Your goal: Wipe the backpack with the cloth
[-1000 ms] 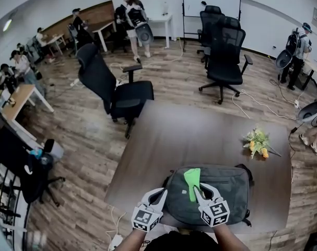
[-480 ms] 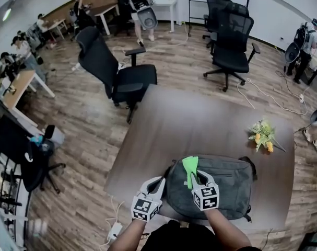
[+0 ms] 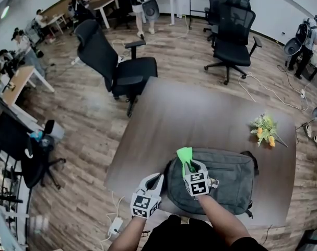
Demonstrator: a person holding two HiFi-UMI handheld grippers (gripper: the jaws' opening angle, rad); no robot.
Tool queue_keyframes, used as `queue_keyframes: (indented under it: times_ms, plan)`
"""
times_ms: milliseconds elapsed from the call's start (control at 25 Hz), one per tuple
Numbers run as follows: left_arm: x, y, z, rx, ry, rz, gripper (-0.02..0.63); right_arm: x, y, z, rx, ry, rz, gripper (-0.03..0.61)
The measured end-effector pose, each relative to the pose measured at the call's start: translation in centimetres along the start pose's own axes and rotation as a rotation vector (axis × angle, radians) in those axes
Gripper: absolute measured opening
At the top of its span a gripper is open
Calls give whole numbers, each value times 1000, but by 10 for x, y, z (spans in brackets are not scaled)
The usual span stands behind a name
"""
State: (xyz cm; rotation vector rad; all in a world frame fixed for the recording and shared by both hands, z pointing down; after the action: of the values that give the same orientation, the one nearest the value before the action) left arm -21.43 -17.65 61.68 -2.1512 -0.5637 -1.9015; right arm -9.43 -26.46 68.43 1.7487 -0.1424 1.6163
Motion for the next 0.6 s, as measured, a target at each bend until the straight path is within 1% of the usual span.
queue_keyframes:
  times_ms: [200, 480, 600]
  plan:
    - [3, -5, -1, -7, -2, -14, 18, -4, 0, 4, 20, -40, 9, 58]
    - [5, -1, 11, 13, -5, -26, 18, -2, -13, 39, 121, -14, -17, 58]
    - [6, 1, 17, 31, -3, -29, 18, 1, -19, 54, 154, -18, -27, 58]
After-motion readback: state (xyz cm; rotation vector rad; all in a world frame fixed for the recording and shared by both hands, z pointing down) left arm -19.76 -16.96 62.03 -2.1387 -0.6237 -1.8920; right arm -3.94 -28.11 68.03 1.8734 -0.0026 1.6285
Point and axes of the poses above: the fingertips, and each gripper's own axes: y forward along the fingers, z to its right, x out of its underside, the point moved 2 cm from there along -y, backward along the fingers, and after that the axes turned 14 degrees about z, right-handed, at the moved point
